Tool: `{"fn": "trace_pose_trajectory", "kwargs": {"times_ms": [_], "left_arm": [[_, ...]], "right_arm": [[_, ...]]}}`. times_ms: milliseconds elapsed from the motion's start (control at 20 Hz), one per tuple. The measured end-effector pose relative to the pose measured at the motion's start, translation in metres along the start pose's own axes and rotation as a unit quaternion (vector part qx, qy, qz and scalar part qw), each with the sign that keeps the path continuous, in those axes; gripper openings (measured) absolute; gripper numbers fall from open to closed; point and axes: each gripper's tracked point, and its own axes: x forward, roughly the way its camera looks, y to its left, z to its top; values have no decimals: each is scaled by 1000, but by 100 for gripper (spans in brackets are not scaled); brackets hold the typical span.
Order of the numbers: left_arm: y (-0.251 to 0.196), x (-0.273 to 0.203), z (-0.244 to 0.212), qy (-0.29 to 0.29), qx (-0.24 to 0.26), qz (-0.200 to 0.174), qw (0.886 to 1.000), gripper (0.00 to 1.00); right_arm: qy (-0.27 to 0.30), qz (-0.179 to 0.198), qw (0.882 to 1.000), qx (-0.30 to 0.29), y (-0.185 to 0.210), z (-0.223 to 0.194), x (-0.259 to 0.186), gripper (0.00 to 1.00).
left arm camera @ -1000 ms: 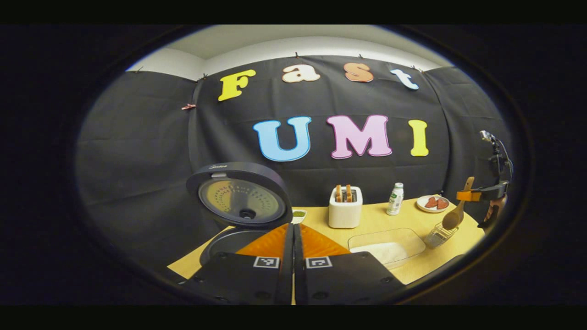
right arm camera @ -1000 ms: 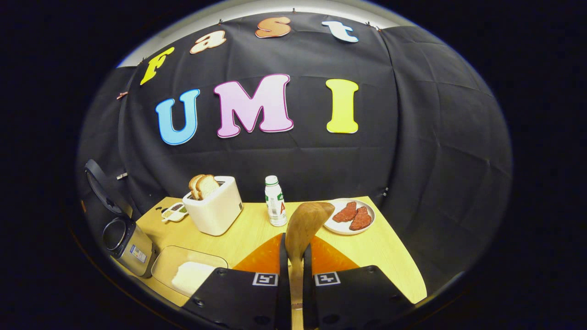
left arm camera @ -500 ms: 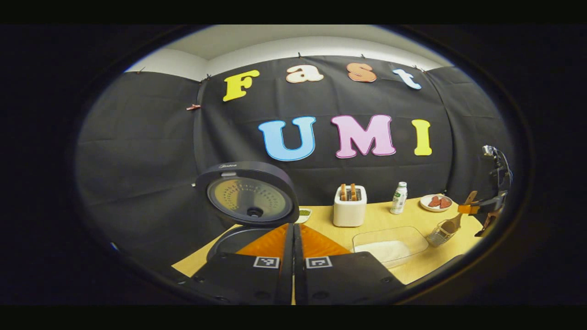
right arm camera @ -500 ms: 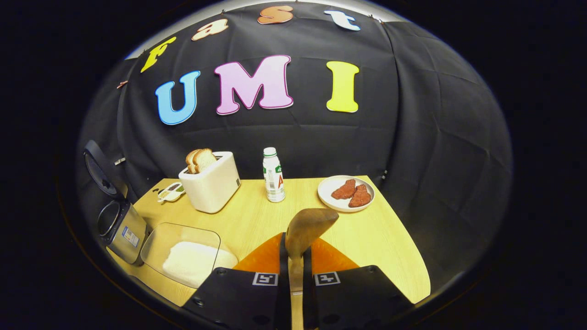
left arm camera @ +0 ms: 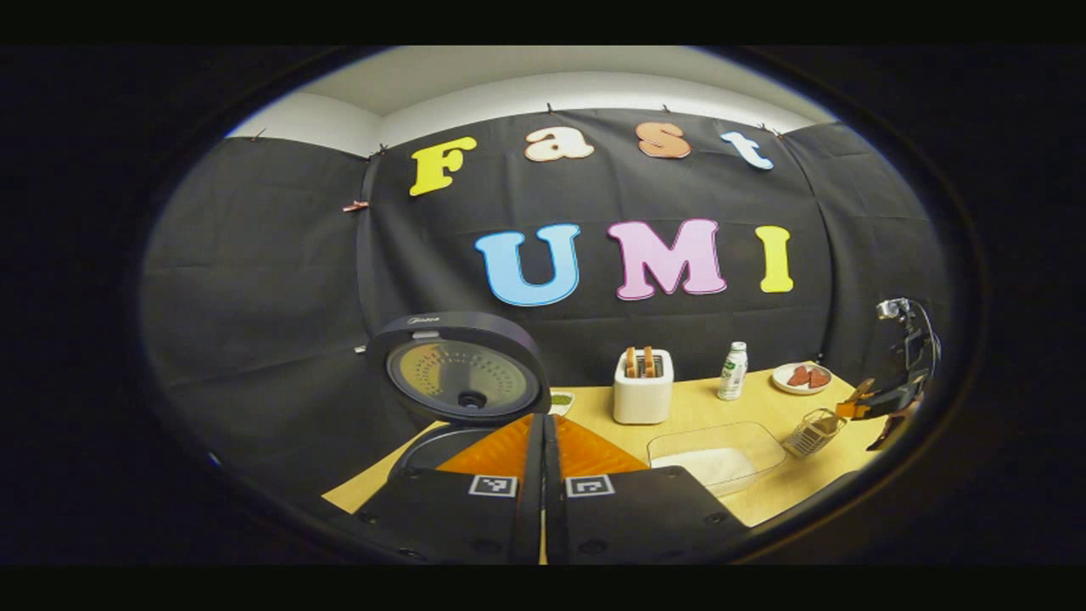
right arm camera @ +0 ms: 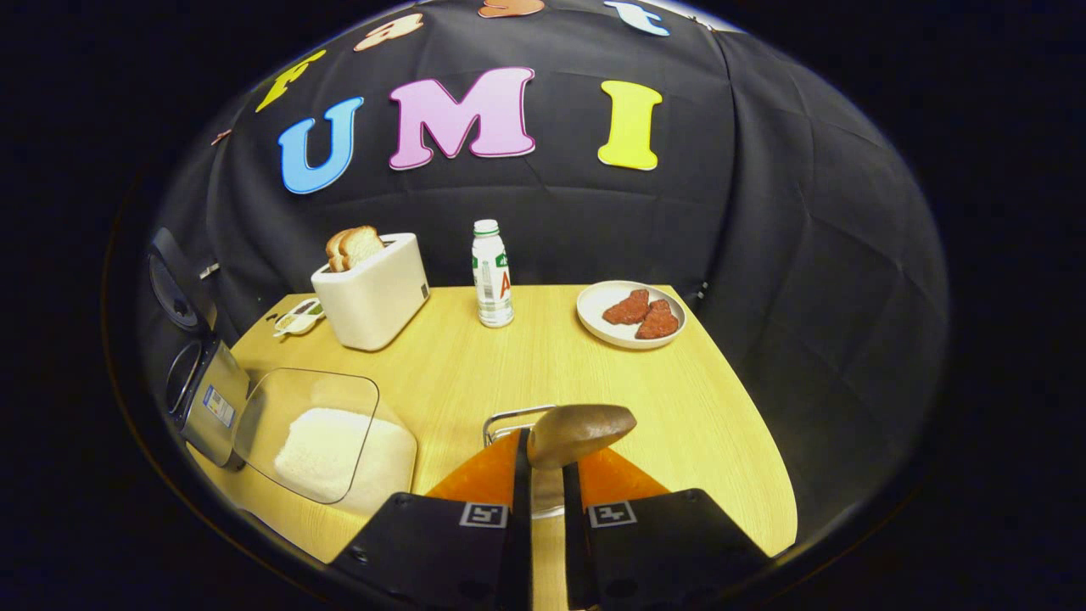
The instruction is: Close the left gripper, press the button to open the rice cooker; take a wooden spoon from the chopstick holder with the right hand, scoop a spoonful of rice and pour it into the rice cooker, then put the wooden spoon back into the chopstick holder.
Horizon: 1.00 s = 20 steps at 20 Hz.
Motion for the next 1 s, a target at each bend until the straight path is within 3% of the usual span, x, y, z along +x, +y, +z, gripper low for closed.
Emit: {"fn": "trace_pose_trajectory", "kwargs": {"times_ms": [200, 400, 600, 800, 1000], "left_arm": [[2, -2, -2, 1, -6, -2, 1000, 8], [-1, -1, 0, -3, -9, -9, 1000, 8], [-8, 0, 0, -3, -16, -21, 1000, 9], [-10, 4, 4, -8, -12, -28, 1000, 9], [-8, 8, 2, -6, -21, -28, 999, 8]], "right_arm": [[-9, -14, 1000, 1, -9, 9, -6, 27], [-29, -41, 999, 5, -24, 24, -18, 45], [-45, -59, 997, 2, -37, 32, -32, 56], [-74, -79, 994, -12, -49, 52, -47, 59], [-90, -74, 993, -6, -42, 62, -56, 60]]}}
